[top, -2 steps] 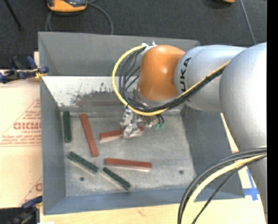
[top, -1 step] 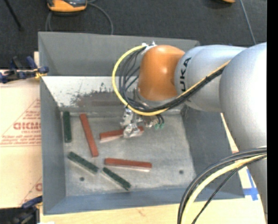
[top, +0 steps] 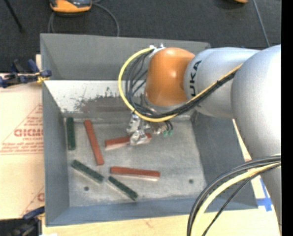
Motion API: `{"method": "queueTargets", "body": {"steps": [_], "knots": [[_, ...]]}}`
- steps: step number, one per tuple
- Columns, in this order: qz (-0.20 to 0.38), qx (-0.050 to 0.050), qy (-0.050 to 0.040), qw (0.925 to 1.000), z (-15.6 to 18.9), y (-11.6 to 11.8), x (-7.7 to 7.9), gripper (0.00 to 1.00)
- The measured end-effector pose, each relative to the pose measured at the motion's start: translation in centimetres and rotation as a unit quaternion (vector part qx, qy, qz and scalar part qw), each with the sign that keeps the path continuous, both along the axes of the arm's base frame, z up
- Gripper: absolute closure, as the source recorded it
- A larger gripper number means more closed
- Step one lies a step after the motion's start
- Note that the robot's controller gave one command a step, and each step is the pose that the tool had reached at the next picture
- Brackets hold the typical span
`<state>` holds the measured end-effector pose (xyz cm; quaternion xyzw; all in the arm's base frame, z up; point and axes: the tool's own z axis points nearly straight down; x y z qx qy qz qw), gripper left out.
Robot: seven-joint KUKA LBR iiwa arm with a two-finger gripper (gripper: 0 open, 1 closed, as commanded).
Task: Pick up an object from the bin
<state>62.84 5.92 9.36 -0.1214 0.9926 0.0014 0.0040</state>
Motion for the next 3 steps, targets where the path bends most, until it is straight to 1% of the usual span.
{"method": "queueTargets", "body": {"steps": [3], "knots": [[-0.001, 0.0, 0.0, 1.0, 0.0, 0.0, 0.0, 1.0]]}}
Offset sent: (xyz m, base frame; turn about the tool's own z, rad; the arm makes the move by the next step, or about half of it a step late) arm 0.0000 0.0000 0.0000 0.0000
